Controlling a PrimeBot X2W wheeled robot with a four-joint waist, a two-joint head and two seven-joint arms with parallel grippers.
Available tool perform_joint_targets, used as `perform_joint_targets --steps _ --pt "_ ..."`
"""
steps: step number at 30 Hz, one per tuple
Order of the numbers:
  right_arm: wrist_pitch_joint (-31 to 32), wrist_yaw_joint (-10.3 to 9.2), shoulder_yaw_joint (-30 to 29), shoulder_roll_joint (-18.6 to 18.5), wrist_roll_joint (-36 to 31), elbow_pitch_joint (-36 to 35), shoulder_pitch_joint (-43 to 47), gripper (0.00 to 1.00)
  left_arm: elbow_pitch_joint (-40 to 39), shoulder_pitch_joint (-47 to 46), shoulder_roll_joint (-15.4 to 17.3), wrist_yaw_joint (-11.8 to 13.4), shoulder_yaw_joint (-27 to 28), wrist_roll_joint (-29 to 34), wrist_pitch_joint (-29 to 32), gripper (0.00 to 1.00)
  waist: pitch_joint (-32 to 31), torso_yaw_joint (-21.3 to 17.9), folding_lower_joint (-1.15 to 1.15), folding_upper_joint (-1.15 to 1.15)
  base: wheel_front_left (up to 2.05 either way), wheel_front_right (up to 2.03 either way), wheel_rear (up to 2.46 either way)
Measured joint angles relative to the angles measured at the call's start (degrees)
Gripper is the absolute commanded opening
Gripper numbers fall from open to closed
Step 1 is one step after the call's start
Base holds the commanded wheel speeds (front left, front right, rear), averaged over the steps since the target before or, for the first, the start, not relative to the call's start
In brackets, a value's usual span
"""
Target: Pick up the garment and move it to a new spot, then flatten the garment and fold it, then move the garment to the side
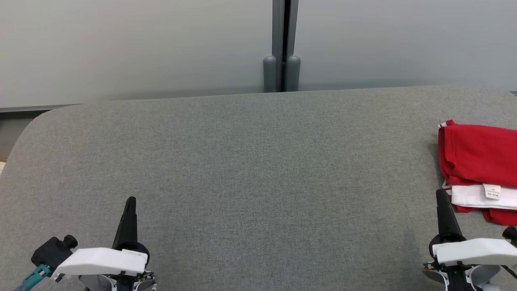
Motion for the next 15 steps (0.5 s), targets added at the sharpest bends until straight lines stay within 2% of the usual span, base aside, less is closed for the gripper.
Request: perform_joint_targets --steps 15 --pt "2.5 -0.01 -1.4 0.2 9.0 -0.4 -0.3 0.0 0.1 -0.9 0.1 -0.9 1.8 -8.3 2.4 0.0 -0.4 -0.4 0.0 0.0 0.0 0.0 0.0"
